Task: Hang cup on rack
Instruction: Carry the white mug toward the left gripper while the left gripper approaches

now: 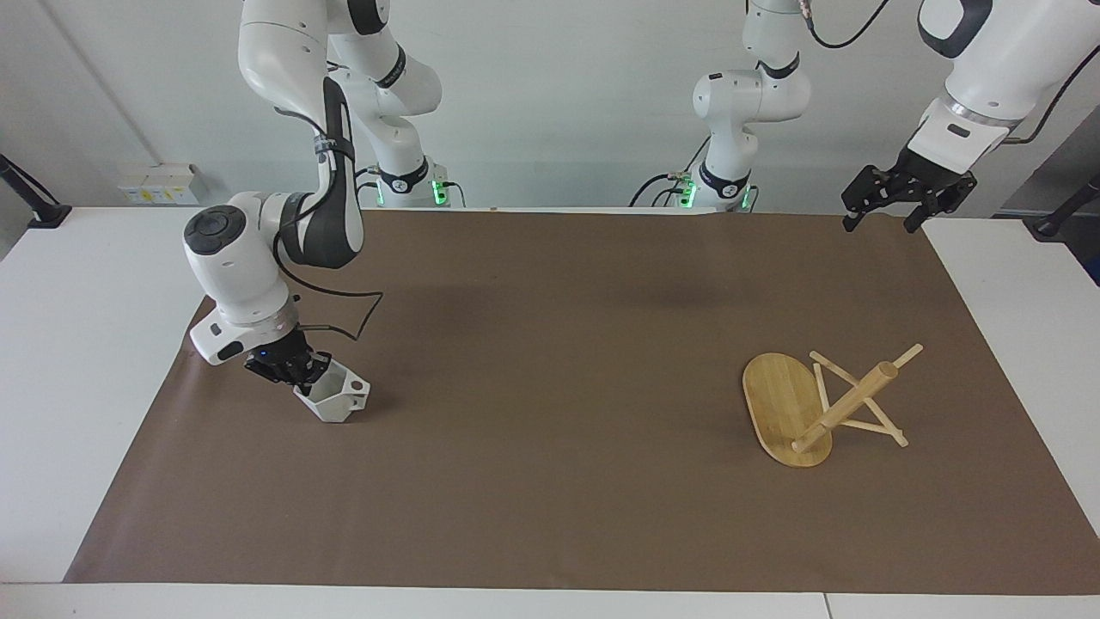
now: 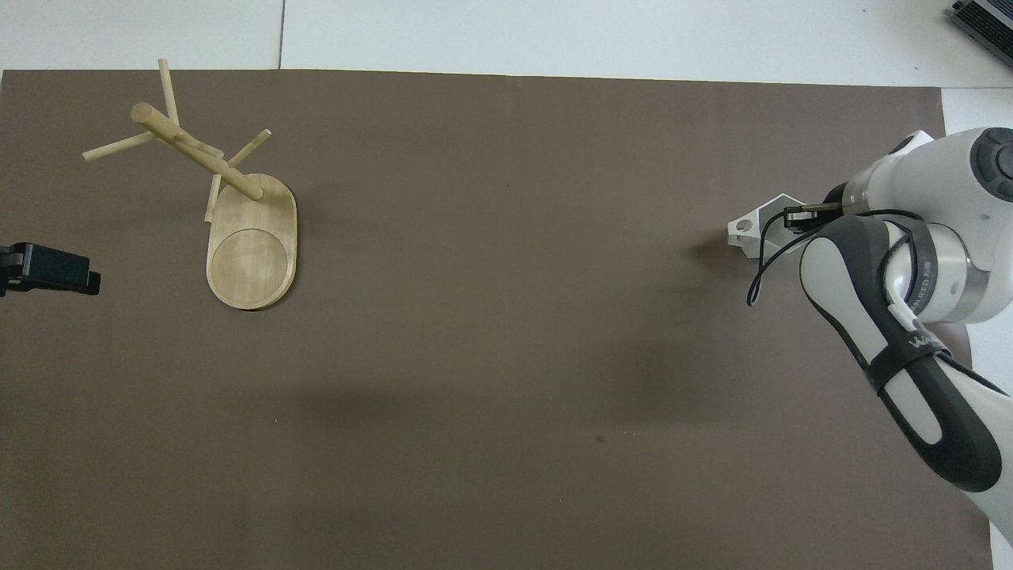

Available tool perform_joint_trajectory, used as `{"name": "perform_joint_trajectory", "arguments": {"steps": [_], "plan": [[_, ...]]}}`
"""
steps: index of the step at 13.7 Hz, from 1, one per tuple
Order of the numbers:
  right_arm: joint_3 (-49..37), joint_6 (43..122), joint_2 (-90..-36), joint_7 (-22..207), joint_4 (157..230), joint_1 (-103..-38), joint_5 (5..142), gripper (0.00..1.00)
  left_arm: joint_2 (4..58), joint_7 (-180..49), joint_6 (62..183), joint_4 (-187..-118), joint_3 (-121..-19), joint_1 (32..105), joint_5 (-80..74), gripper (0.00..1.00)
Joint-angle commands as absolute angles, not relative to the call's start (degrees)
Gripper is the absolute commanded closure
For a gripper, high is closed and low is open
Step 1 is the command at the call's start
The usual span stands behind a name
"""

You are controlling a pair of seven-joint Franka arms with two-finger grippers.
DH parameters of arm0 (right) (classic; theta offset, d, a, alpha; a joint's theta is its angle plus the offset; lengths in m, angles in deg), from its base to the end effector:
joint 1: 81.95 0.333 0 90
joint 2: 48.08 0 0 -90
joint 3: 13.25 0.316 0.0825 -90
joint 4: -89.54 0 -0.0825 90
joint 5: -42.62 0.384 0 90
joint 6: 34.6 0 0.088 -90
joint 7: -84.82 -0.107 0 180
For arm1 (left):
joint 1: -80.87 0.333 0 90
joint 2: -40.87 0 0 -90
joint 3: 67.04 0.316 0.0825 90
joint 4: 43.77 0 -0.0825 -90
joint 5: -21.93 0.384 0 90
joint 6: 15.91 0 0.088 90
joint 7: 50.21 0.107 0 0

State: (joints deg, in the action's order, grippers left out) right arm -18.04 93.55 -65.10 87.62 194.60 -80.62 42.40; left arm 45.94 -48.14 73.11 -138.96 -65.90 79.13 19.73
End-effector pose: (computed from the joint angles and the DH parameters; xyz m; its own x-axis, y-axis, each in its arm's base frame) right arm 0.6384 -0.0352 0.3805 0.9945 -0.0026 0.1051 -0.0061 -0.9994 0.0329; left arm 0.5243 -0.0092 0.6282 0.9987 -0.0473 -0.0177 -0.0466 -0.9981 0.0408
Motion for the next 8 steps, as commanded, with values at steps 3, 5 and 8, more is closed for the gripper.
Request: {"name": "perform_joint_trajectory", "arguments": {"steps": [3, 5, 8], "plan": [[-15.3, 89.0, -61.5, 86.7, 194.0, -80.9, 50.3, 1.0, 46.6, -48.6, 73.6, -140.0, -66.5, 79.8, 21.0, 0.0], [-15.0, 86.9, -61.1, 86.7, 193.8, -80.9, 57.7, 1.0, 46.7, -49.0, 73.0, -140.0, -66.5, 79.8, 21.0, 0.0], [-11.2, 86.4, -60.1, 86.6, 193.8, -80.9, 60.6, 1.0, 46.8, -49.7, 71.7, -140.1, -66.6, 79.5, 21.0, 0.0]]}}
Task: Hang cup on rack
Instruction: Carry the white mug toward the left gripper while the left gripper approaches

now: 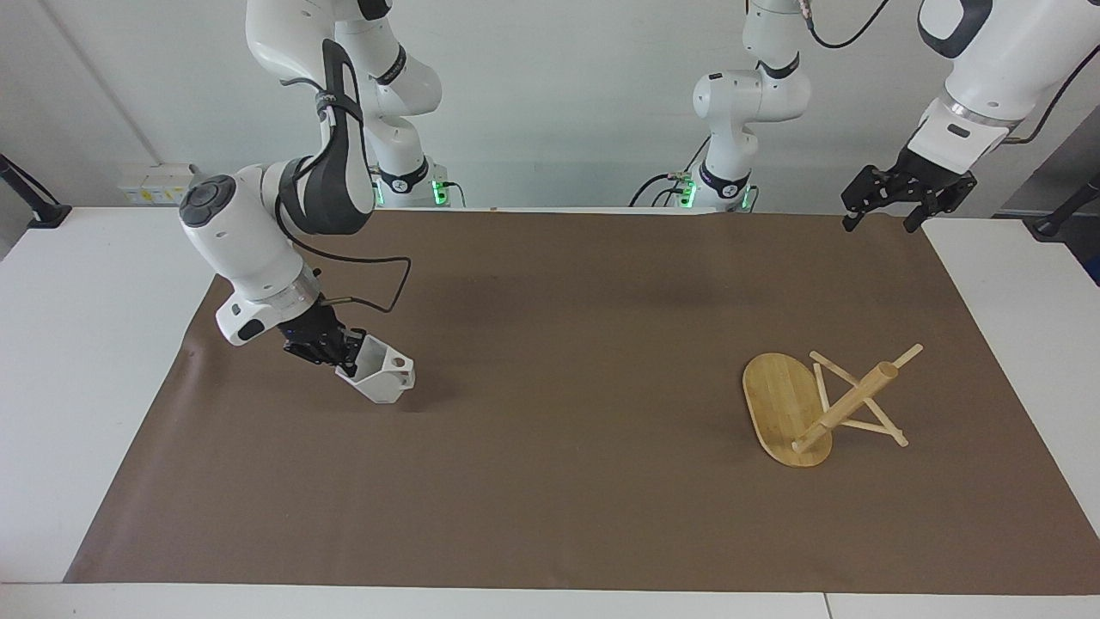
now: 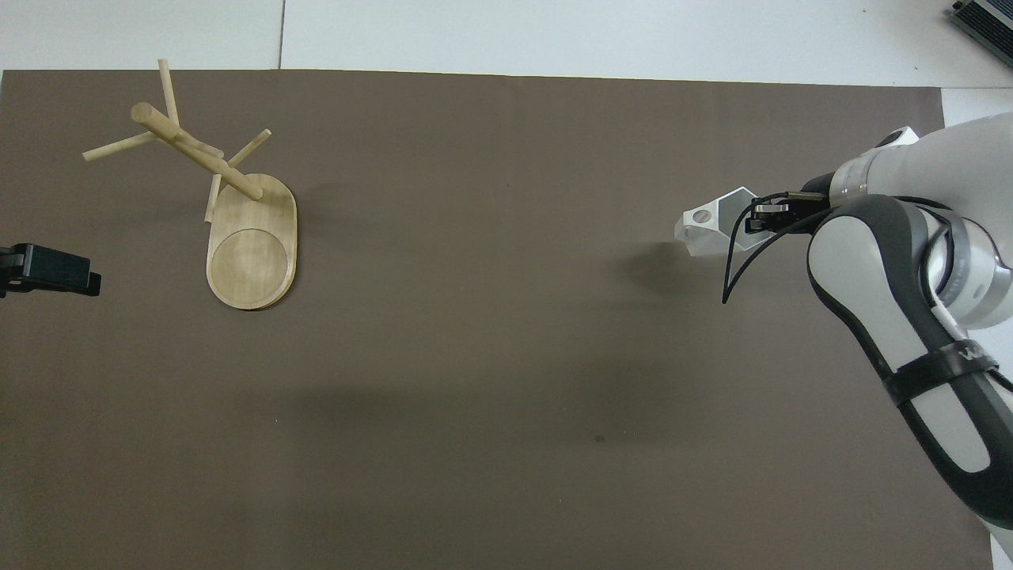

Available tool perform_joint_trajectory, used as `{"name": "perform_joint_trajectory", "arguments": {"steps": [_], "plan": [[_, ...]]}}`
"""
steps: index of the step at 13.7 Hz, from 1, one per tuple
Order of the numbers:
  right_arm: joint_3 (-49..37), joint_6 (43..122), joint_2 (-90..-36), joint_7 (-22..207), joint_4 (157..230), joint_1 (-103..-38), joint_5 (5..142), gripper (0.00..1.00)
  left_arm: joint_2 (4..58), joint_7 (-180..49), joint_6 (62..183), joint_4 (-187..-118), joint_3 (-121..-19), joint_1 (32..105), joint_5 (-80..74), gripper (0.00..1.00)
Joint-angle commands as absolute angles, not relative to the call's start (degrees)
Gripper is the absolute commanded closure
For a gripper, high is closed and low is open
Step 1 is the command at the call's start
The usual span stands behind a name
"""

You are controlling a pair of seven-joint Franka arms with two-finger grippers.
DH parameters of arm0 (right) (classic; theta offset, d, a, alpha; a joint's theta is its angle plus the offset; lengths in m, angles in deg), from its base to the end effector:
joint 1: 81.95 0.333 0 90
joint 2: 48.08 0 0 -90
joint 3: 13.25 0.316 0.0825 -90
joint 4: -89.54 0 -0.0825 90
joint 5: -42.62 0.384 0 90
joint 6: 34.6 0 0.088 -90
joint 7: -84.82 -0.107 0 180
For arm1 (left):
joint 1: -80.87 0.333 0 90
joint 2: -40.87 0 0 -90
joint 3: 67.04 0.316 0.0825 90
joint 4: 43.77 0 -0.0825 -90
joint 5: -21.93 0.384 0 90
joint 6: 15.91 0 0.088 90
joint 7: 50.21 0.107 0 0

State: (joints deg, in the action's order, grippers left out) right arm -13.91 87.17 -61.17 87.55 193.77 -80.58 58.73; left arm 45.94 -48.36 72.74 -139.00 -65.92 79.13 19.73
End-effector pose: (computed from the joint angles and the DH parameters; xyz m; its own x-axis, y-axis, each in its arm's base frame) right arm 0.6276 0.0206 0.4208 0.9936 -0.0874 0.0712 -0.0679 -0.9682 -0.2409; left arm 0.5236 -0.0094 0.6273 0.9987 -0.0441 -0.0250 -0.0430 -0.9982 0.0409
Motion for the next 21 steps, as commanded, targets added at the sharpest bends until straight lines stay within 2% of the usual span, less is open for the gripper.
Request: {"name": "perform_joint_trajectory", "arguments": {"steps": [1, 8, 11, 18, 21], "plan": [[-9.2, 86.5, -60.0, 86.5, 193.7, -80.9, 60.6, 1.0, 46.8, -52.2, 70.1, -140.1, -66.6, 79.1, 21.0, 0.0], [-0.6, 86.5, -58.3, 85.1, 193.1, -80.9, 72.8, 1.0, 48.4, -74.3, 57.4, -140.7, -68.4, 77.4, 17.5, 0.0], [2.6, 86.9, -58.2, 82.3, 192.7, -80.9, 77.9, 1.0, 49.1, -88.3, 56.8, -141.8, -68.4, 77.4, 11.9, 0.0], [8.7, 89.4, -58.2, 79.7, 192.6, -80.8, 90.0, 1.0, 54.4, -123.1, 63.6, -152.7, -68.4, 79.5, -3.5, 0.0], [12.2, 94.4, -58.4, 77.6, 192.6, -80.5, 94.3, 1.0, 58.2, -128.4, 70.2, -160.6, -68.2, 85.3, -13.3, 0.0]]}}
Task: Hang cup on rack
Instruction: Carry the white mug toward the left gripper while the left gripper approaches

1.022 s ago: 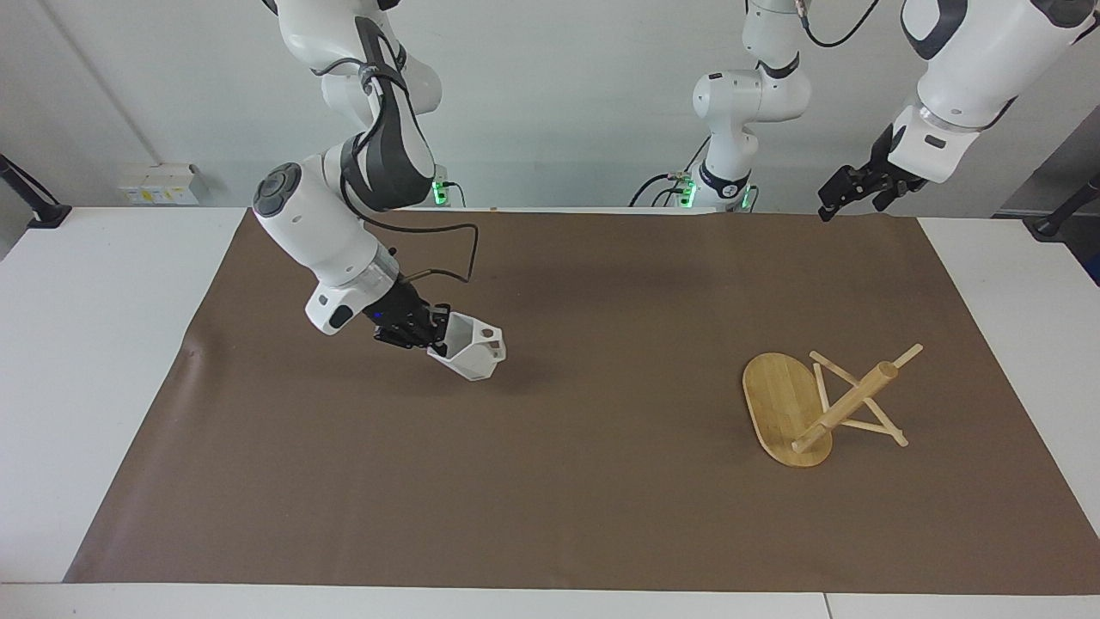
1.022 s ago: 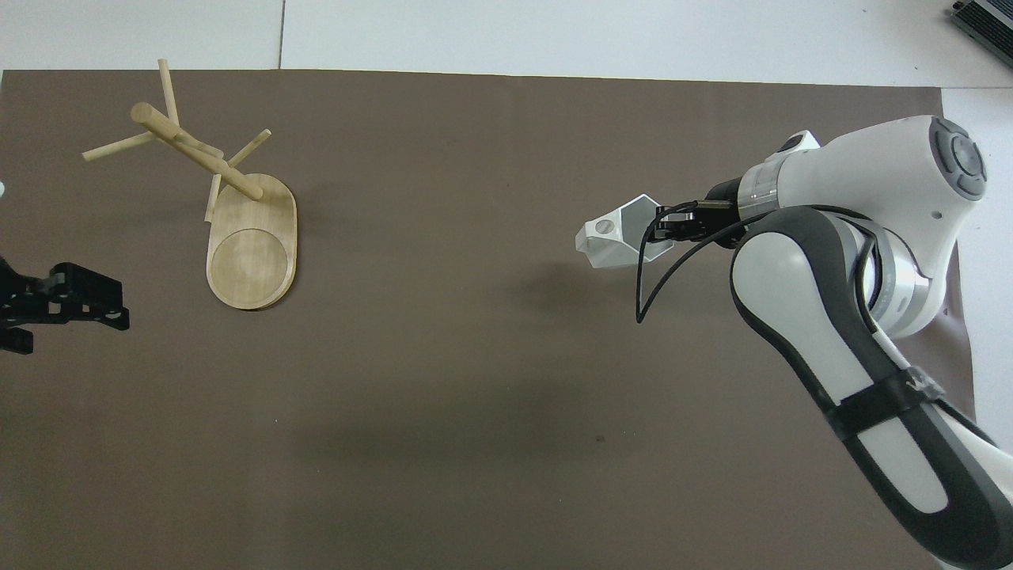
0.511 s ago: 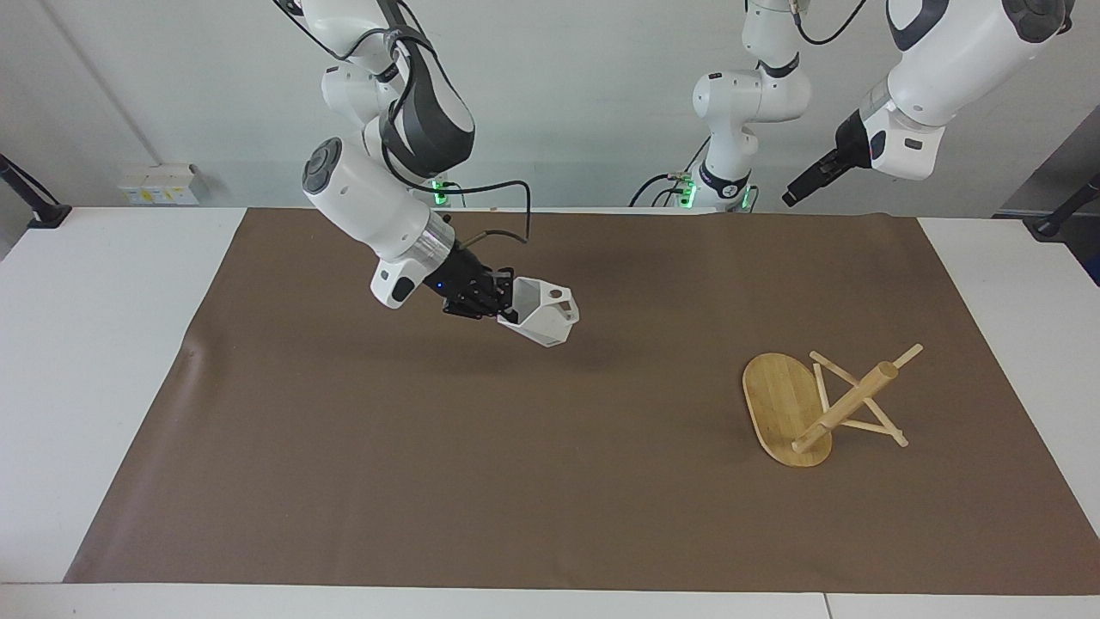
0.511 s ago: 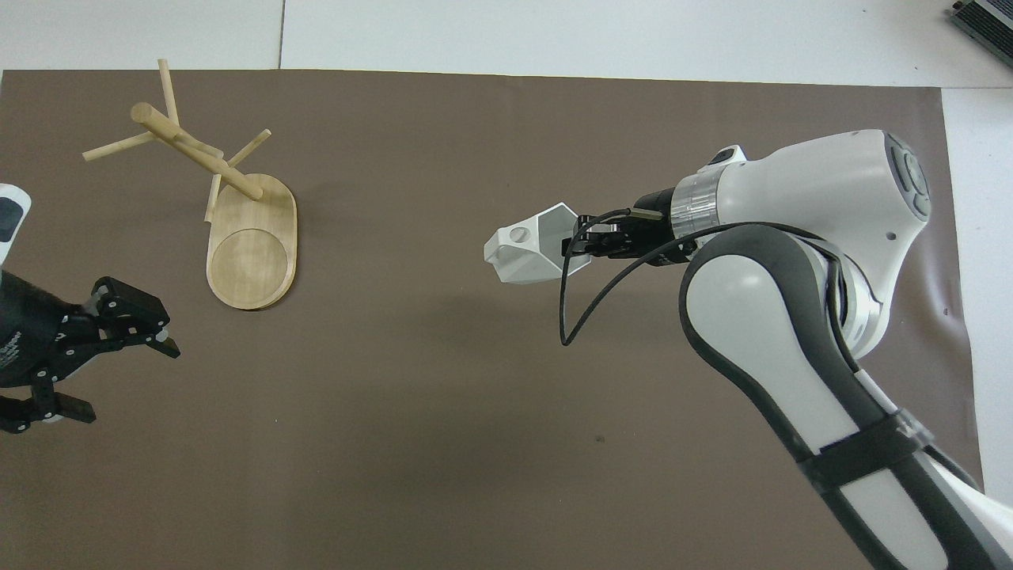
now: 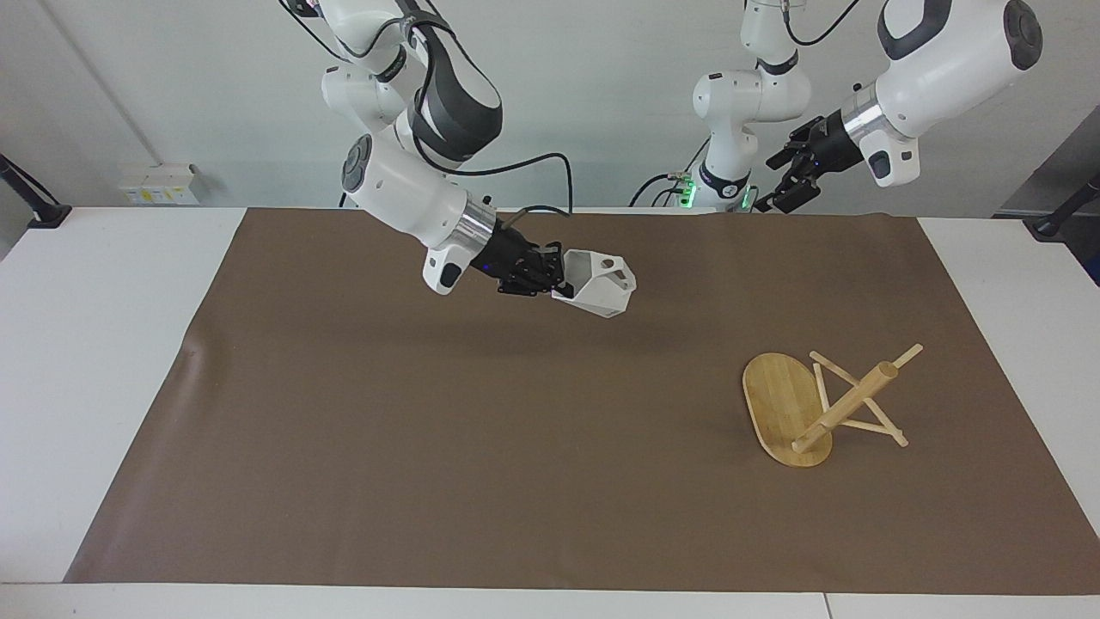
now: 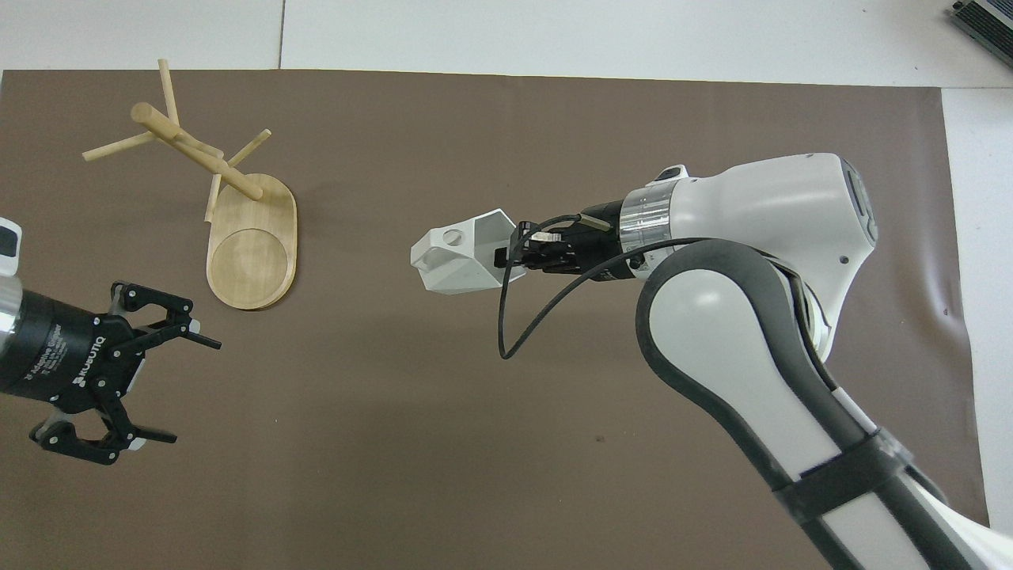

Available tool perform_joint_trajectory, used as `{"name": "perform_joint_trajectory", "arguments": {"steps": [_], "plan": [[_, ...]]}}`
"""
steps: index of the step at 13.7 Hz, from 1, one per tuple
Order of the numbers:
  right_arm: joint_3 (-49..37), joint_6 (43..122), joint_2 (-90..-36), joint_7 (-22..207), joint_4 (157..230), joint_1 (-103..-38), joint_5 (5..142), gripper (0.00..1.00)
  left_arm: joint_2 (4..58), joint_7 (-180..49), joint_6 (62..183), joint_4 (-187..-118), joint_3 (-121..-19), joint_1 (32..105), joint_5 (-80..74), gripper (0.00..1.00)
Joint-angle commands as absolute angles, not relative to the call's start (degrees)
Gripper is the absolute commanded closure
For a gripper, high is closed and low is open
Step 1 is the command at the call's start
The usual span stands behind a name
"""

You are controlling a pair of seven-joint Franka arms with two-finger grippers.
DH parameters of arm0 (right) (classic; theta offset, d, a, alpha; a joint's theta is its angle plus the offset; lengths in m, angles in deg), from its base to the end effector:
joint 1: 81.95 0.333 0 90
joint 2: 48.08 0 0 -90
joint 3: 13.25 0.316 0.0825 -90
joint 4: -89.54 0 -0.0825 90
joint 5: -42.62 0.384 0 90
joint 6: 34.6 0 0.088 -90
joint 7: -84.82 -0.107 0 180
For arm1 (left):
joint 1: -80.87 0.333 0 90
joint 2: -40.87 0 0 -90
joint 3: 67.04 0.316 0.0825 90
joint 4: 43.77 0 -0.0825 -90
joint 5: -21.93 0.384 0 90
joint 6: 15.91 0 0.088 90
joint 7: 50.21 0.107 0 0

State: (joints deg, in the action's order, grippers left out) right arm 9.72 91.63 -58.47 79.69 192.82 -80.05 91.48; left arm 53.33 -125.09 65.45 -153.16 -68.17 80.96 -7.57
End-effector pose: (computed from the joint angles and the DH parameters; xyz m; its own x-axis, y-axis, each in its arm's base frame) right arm 0.5712 0.2773 0.4862 0.9940 -0.0956 -0.0526 -0.1033 -0.6682 -0.7368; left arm 0.4603 -0.0678 0.5833 0.2090 0.8196 -0.5334 0.9423 -0.3147 -0.1143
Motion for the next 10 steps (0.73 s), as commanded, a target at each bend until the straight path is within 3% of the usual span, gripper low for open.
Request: {"name": "perform_joint_trajectory", "arguments": {"steps": [1, 5, 10], "plan": [[12.7, 96.2, -58.5, 76.5, 192.6, -79.2, 95.3, 1.0, 58.4, -131.0, 72.0, -162.2, -68.2, 86.7, -16.5, 0.0], [12.7, 105.8, -59.0, 73.7, 192.6, -73.6, 99.0, 1.0, 57.5, -137.9, 81.4, -166.7, -68.3, 87.3, -27.9, 0.0], [12.7, 106.5, -58.9, 73.3, 192.6, -71.3, 99.0, 1.0, 54.1, -137.5, 85.2, -167.7, -68.3, 86.8, -37.9, 0.0]]}}
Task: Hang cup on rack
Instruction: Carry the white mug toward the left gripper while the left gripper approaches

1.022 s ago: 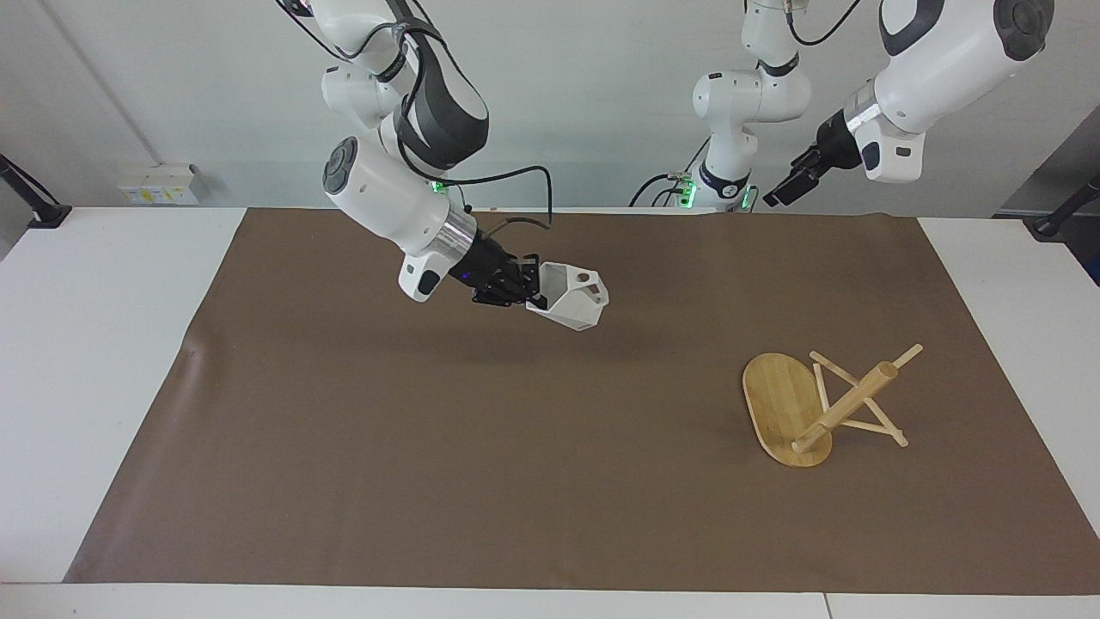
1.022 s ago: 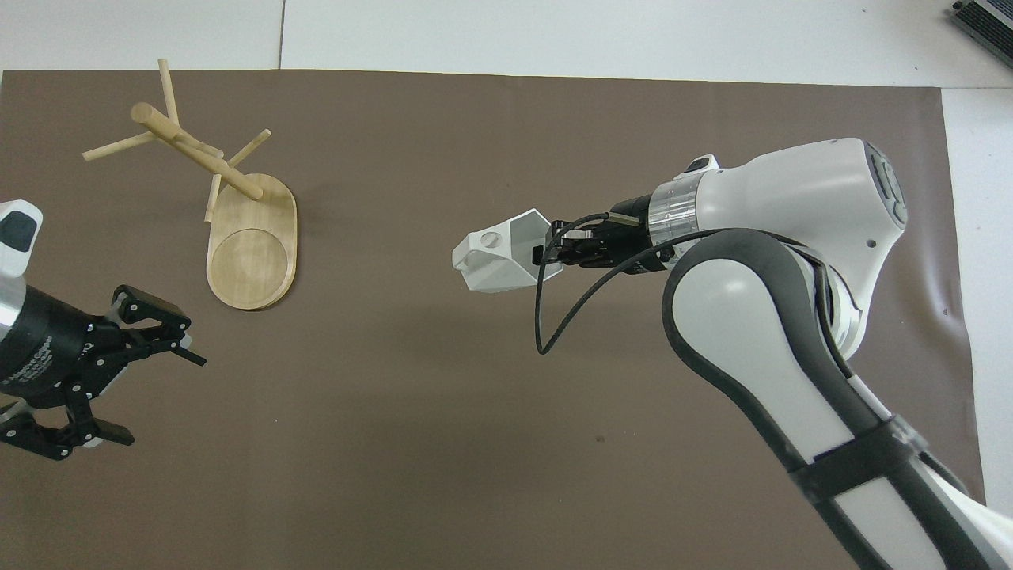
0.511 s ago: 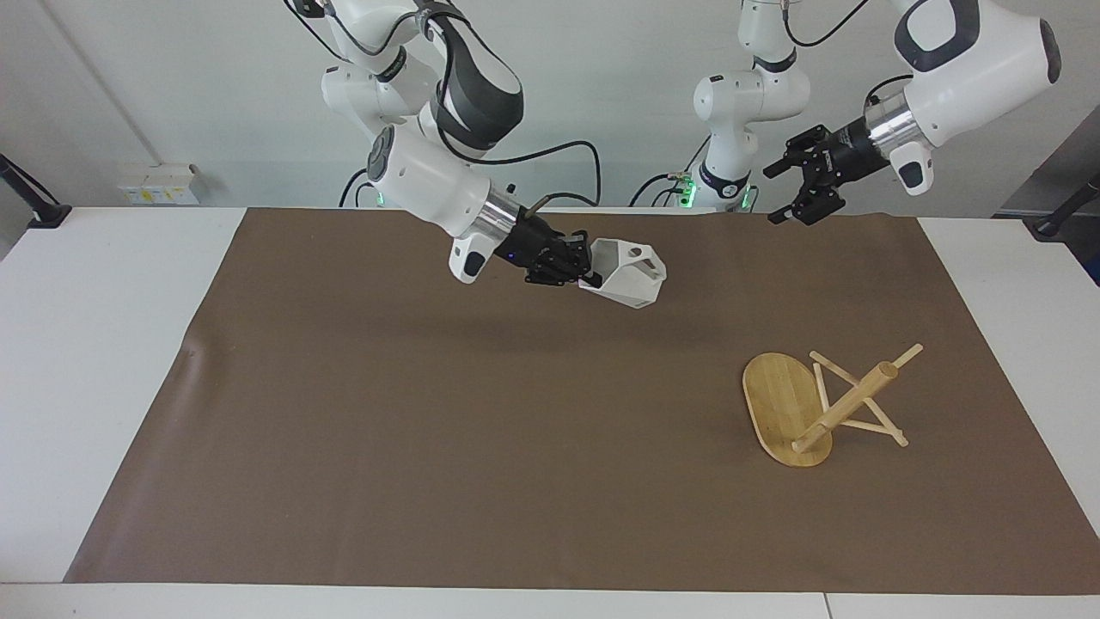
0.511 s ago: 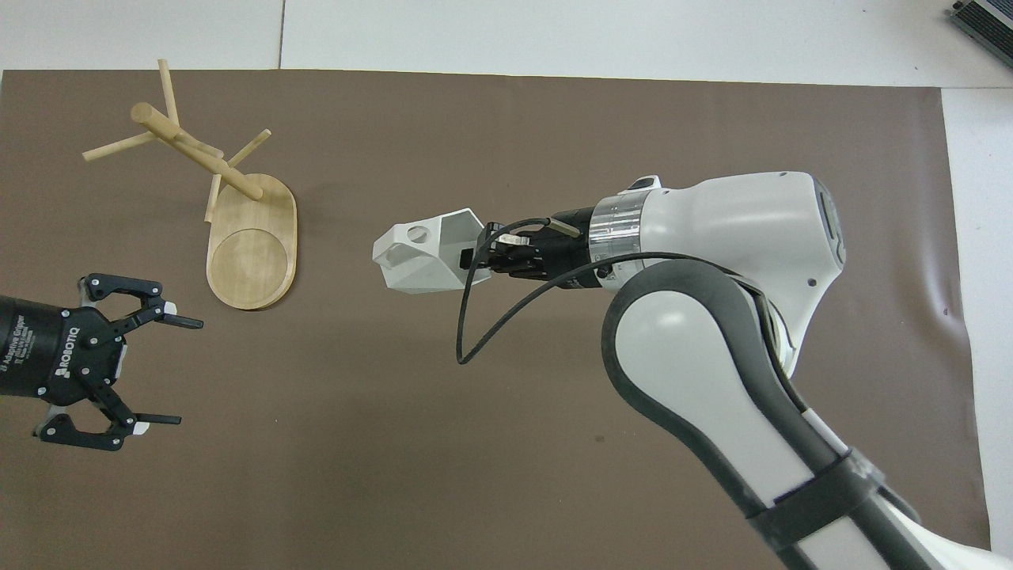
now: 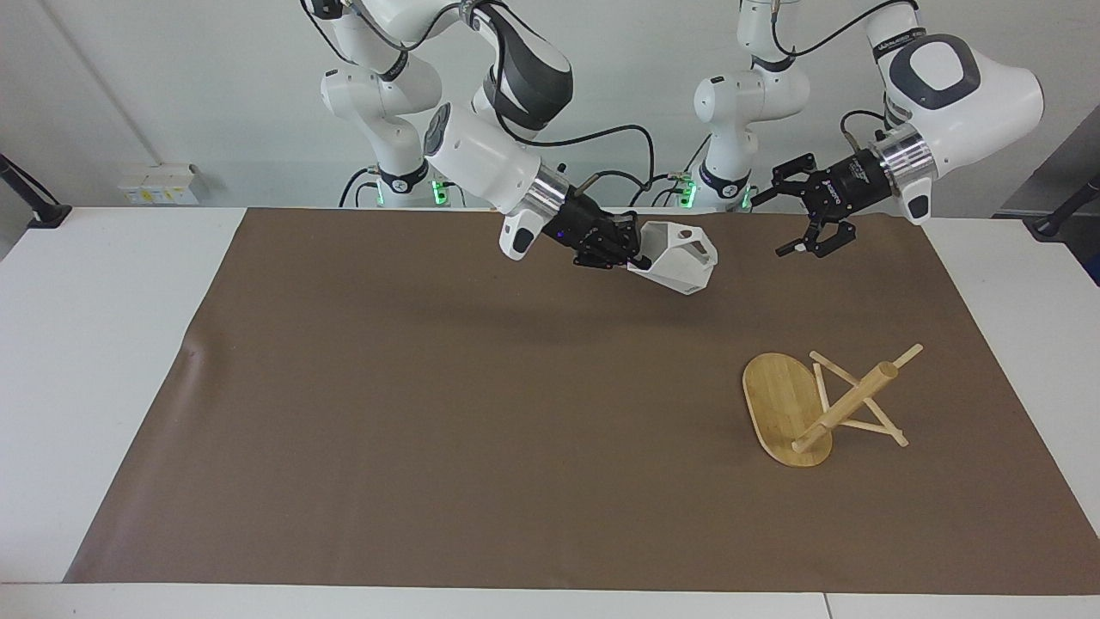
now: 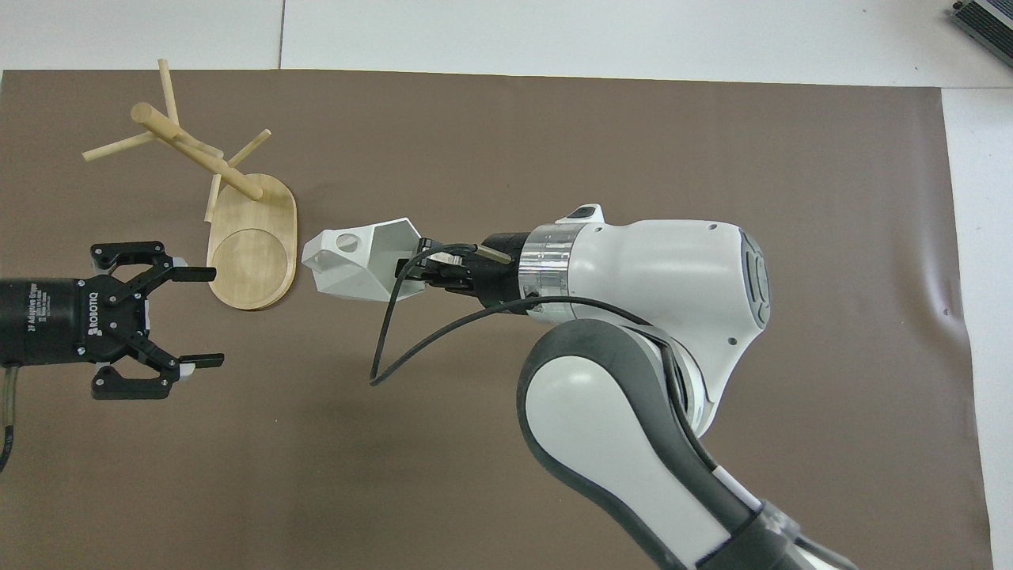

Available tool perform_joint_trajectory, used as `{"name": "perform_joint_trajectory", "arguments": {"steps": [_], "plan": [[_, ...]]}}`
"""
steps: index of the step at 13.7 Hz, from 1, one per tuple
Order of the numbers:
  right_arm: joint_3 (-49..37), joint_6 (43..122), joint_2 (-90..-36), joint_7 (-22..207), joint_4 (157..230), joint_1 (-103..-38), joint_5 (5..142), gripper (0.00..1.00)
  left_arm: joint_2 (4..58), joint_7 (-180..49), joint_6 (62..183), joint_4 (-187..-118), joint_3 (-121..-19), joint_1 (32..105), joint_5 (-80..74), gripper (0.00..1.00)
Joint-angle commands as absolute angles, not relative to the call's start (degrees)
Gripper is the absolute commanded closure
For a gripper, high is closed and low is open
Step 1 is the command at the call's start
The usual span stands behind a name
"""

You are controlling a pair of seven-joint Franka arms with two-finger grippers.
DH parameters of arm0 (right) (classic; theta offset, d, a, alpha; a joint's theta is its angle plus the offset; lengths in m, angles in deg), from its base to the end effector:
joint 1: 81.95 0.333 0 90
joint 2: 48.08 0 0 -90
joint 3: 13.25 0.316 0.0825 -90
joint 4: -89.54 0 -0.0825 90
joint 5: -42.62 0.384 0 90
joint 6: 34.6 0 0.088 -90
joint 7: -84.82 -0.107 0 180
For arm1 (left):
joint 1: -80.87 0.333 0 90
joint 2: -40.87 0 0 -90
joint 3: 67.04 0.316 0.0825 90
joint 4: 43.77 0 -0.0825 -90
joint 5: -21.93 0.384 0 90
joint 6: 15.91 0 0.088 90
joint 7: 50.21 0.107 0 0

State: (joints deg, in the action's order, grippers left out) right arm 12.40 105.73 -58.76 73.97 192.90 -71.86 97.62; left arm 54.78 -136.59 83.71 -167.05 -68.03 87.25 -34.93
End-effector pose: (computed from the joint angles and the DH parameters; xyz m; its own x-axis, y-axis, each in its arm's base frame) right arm 0.5356 0.3639 0.5016 0.9797 -0.1949 -0.0462 -0.1525 -0.5758 -0.8032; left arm 0.4811 -0.0315 0.5282 -0.2683 0.5348 -0.8013 0.9617 0.1976 -0.1901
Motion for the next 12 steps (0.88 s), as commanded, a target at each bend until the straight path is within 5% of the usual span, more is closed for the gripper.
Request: {"name": "perform_joint_trajectory", "arguments": {"steps": [1, 12], "plan": [[12.8, 106.5, -58.9, 73.3, 192.6, -70.7, 99.0, 1.0, 53.1, -137.2, 85.3, -167.3, -68.3, 86.8, -38.7, 0.0], [13.6, 106.2, -58.5, 73.1, 192.6, -68.5, 99.0, 1.0, 50.0, -123.3, 87.0, -168.3, -68.4, 83.4, -43.4, 0.0]]}}
